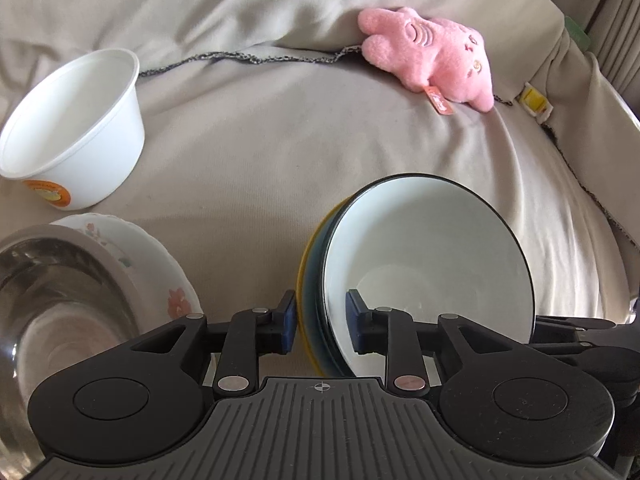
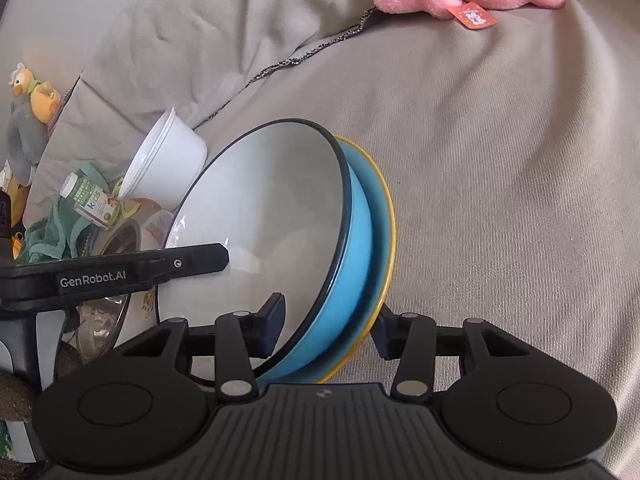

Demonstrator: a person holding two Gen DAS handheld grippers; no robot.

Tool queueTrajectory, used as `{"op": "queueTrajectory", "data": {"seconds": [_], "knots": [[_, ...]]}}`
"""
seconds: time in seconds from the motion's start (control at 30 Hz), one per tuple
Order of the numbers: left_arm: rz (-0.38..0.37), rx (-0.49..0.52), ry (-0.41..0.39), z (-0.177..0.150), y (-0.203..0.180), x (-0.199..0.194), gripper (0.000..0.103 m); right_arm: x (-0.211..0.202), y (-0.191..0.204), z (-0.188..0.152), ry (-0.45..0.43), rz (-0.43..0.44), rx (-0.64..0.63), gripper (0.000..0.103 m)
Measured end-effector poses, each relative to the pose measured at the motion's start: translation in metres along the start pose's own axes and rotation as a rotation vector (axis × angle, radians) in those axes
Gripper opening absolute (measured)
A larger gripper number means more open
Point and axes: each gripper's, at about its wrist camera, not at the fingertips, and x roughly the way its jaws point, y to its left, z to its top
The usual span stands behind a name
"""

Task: Organize plates and bowls
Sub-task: 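Open both grippers and move them to the white plastic bowl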

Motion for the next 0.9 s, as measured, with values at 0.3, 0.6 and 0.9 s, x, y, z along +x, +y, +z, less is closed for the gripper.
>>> {"op": "queueTrajectory", "data": {"seconds": [0.3,0.6,0.9], "knots": [[0.007,0.003,-0.019,0.006,0.0,0.003,0.03,0.01,0.0,0.024,-0.065,-0.051,-0.029,0.041],[-0.29,-0.173,-0.138,0.01,0.064,-0.048,0.032,-0.025,0.016,0.025,-0.105,-0.17,-0.074,0.042],[0.021,-0.343,-0.365,0.057,0.206,-0.082,0.032,-0.035,0.131,0.071,-0.23,-0.364,-0.254,0.073]]}}
